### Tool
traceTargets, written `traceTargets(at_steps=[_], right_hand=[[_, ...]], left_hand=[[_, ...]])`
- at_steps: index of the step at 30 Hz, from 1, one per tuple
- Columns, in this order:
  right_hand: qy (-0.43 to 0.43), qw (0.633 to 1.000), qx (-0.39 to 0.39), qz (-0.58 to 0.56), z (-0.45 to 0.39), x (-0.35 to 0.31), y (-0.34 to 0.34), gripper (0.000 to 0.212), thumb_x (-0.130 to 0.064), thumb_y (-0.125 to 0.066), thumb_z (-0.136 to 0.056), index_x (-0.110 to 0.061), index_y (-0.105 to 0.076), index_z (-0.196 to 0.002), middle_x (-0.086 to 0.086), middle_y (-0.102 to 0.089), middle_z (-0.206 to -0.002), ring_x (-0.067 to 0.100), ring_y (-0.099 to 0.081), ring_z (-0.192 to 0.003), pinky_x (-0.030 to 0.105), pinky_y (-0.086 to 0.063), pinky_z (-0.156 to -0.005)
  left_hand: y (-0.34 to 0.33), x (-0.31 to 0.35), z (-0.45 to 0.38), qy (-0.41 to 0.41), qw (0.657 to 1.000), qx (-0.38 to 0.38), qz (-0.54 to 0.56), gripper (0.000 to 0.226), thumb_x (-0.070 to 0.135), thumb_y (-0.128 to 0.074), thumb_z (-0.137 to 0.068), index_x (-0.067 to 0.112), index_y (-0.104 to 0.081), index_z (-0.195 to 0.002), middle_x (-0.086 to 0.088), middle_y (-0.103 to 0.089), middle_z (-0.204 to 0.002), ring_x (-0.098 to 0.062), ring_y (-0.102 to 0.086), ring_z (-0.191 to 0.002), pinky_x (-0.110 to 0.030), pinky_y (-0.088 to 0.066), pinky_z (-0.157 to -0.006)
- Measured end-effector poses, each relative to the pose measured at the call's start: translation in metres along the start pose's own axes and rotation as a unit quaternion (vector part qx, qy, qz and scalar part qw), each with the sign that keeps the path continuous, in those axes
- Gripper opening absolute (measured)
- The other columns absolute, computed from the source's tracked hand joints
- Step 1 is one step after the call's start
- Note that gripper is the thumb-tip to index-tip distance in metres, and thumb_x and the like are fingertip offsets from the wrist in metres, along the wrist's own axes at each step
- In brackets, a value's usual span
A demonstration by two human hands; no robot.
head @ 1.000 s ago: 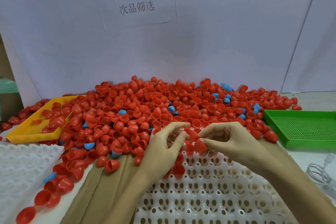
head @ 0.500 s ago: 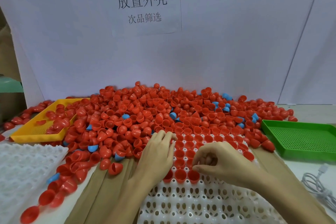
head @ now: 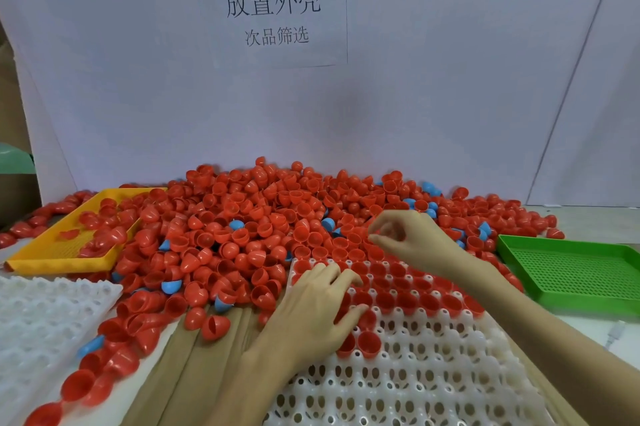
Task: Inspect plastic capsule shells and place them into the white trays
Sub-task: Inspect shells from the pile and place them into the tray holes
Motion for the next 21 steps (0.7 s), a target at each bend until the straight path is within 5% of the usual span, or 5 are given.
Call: traceTargets(at_steps=[4,10,16,21], right_hand=[[-0.013,0.996,0.022,0.090,-0.040,0.024,-0.006,0.019,-0.026,-0.075,-0.097,-0.019,-0.071,-0.114,-0.003,-0.063,-0.101,0.013,-0.061,-0.091,0.027,-0.054,-0.084],[-0.053,0.983,-0.017,0.174,-0.057,0.048,-0.032,0.028,-0.027,-0.079,-0.094,-0.011,-0.068,-0.114,0.007,-0.064,-0.117,0.014,-0.052,-0.098,0.029,-0.050,-0.089],[-0.042,0.994,0.044,0.094,-0.042,0.035,-0.006,0.019,-0.022,-0.074,-0.098,-0.010,-0.075,-0.113,0.003,-0.072,-0.106,0.018,-0.066,-0.100,0.036,-0.057,-0.092],[-0.046,0.994,0.037,-0.097,0.000,0.020,0.017,0.018,-0.030,-0.070,-0.100,-0.021,-0.076,-0.115,-0.009,-0.078,-0.099,0.004,-0.073,-0.086,0.020,-0.059,-0.083]], left_hand=[[0.005,0.005,0.000,-0.016,1.000,0.013,-0.002,0.034,0.052,-0.045,-0.107,0.030,-0.057,-0.130,0.020,-0.050,-0.110,0.002,-0.040,-0.101,-0.017,-0.036,-0.095],[0.012,0.004,0.000,-0.008,1.000,0.012,-0.006,0.030,0.046,-0.043,-0.109,0.027,-0.062,-0.122,0.018,-0.054,-0.106,0.002,-0.039,-0.094,-0.016,-0.037,-0.092],[0.013,0.002,0.000,-0.007,1.000,0.014,-0.001,0.024,0.042,-0.047,-0.109,0.027,-0.064,-0.117,0.020,-0.050,-0.100,0.002,-0.043,-0.092,-0.017,-0.040,-0.093],[0.020,0.000,-0.001,0.000,0.999,0.045,0.001,0.019,0.037,-0.052,-0.108,0.027,-0.067,-0.116,0.021,-0.055,-0.101,-0.001,-0.049,-0.096,-0.023,-0.044,-0.096]])
Point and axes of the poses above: each hand's wrist, its own z-axis away from the middle knuckle, its own y-axis out of the back of the hand, x = y × z, the point moved 10 cm from there along -z, towards the middle knuckle
